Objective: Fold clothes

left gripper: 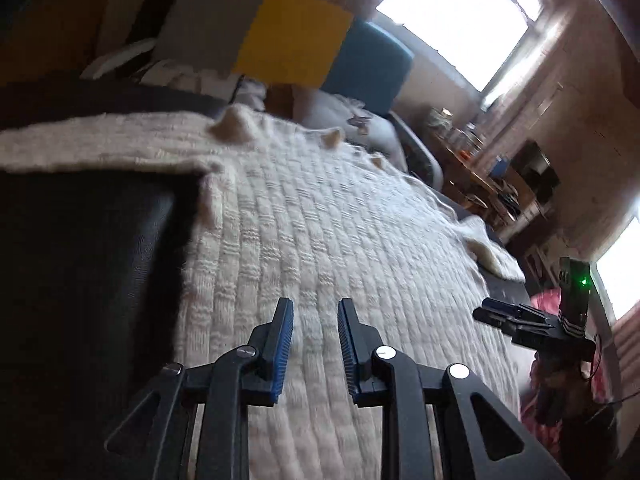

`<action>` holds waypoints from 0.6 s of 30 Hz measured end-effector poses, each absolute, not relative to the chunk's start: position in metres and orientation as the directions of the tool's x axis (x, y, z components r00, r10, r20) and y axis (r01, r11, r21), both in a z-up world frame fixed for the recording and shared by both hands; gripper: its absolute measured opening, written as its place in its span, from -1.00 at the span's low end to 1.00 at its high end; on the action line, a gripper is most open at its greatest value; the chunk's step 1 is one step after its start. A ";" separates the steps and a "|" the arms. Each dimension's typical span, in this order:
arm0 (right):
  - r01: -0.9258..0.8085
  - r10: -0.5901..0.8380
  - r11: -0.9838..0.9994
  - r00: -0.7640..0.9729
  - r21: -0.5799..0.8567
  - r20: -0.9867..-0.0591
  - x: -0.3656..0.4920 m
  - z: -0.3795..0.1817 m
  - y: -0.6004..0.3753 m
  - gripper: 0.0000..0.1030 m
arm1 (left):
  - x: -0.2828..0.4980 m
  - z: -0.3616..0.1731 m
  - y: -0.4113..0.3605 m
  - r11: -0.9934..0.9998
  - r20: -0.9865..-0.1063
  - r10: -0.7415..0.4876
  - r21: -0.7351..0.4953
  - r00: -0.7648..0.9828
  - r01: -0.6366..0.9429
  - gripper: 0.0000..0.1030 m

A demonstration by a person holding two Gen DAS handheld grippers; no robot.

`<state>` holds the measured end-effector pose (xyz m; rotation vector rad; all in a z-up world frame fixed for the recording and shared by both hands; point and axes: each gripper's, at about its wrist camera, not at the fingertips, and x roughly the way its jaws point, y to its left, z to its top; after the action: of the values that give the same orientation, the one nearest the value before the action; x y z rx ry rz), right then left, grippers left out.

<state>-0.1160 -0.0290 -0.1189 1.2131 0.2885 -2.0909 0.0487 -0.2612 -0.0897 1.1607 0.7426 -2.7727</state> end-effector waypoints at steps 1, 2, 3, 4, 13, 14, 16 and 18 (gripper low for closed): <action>0.669 -0.441 -0.731 -0.312 0.135 -0.842 -0.105 -0.123 -0.026 0.25 | 0.049 -0.091 -0.257 -0.898 -0.694 0.140 -0.389 -0.707 0.204 -0.56; 0.672 -0.426 -0.730 -0.301 0.127 -0.853 -0.096 -0.128 -0.023 0.25 | 0.048 -0.096 -0.252 -0.910 -0.716 0.142 -0.366 -0.684 0.194 -0.56; 0.667 -0.398 -0.737 -0.294 0.112 -0.869 -0.087 -0.136 -0.019 0.25 | 0.047 -0.102 -0.246 -0.921 -0.739 0.144 -0.343 -0.658 0.184 -0.56; 0.657 -0.368 -0.749 -0.298 0.090 -0.881 -0.077 -0.143 -0.014 0.25 | 0.046 -0.111 -0.242 -0.928 -0.772 0.149 -0.325 -0.617 0.182 -0.56; 0.642 -0.390 -0.760 -0.335 0.095 -0.858 -0.050 -0.149 -0.002 0.32 | 0.042 -0.127 -0.252 -0.923 -0.806 0.127 -0.309 -0.578 0.228 -0.63; 0.638 -0.393 -0.763 -0.330 0.105 -0.858 -0.051 -0.147 -0.002 0.33 | 0.043 -0.121 -0.243 -0.935 -0.793 0.122 -0.294 -0.597 0.198 -0.60; 0.618 -0.417 -0.772 -0.314 0.150 -0.853 -0.055 -0.142 0.000 0.33 | 0.043 -0.108 -0.227 -0.955 -0.765 0.116 -0.261 -0.634 0.140 -0.56; 0.608 -0.447 -0.772 -0.315 0.184 -0.837 -0.056 -0.135 0.002 0.33 | 0.041 -0.102 -0.209 -0.971 -0.754 0.115 -0.222 -0.647 0.087 -0.55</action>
<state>-0.0556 0.0019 -0.1351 1.2714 0.2178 -2.1123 0.0407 -0.2087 -0.1017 1.3266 0.3787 -2.8394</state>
